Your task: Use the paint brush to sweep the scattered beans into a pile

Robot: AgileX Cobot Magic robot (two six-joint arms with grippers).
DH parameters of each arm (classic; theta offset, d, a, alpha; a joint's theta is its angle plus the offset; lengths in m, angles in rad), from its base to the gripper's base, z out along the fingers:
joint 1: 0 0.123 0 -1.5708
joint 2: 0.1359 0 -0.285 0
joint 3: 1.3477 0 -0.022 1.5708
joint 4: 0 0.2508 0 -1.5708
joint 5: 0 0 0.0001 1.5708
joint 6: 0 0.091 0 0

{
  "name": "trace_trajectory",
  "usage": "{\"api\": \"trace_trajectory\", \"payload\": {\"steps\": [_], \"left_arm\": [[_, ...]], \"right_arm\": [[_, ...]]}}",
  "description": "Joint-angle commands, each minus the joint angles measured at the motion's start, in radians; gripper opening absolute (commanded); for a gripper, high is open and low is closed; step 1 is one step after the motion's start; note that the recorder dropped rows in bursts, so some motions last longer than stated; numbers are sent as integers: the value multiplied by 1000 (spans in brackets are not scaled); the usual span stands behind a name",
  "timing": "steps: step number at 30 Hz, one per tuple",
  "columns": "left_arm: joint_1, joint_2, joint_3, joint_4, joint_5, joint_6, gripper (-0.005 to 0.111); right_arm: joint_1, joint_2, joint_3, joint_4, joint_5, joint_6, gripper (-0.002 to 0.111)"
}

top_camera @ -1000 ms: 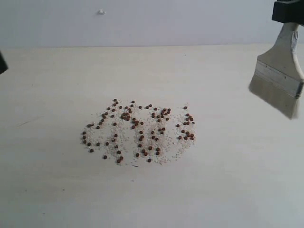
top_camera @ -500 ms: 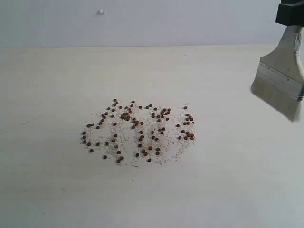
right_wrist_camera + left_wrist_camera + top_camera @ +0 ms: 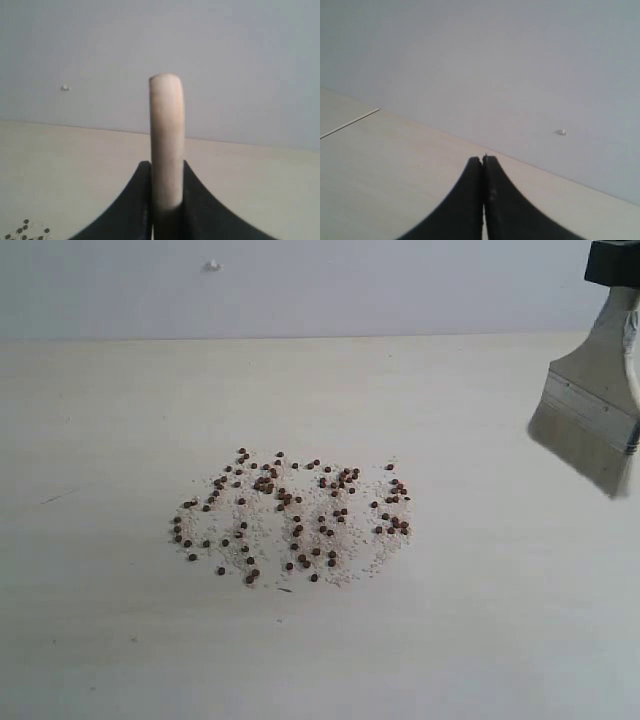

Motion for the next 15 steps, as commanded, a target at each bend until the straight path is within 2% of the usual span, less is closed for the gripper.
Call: {"api": "trace_trajectory", "payload": {"steps": [1, 9, 15], "left_arm": [[3, 3, 4, -8, 6, -3, 0], [3, 3, 4, -8, 6, -1, 0], [3, 3, 4, -8, 6, 0, 0]], "right_arm": [[0, -59, 40, 4, -20, 33, 0], [0, -158, 148, 4, -5, 34, 0], [0, -158, 159, 4, 37, 45, 0]]}}
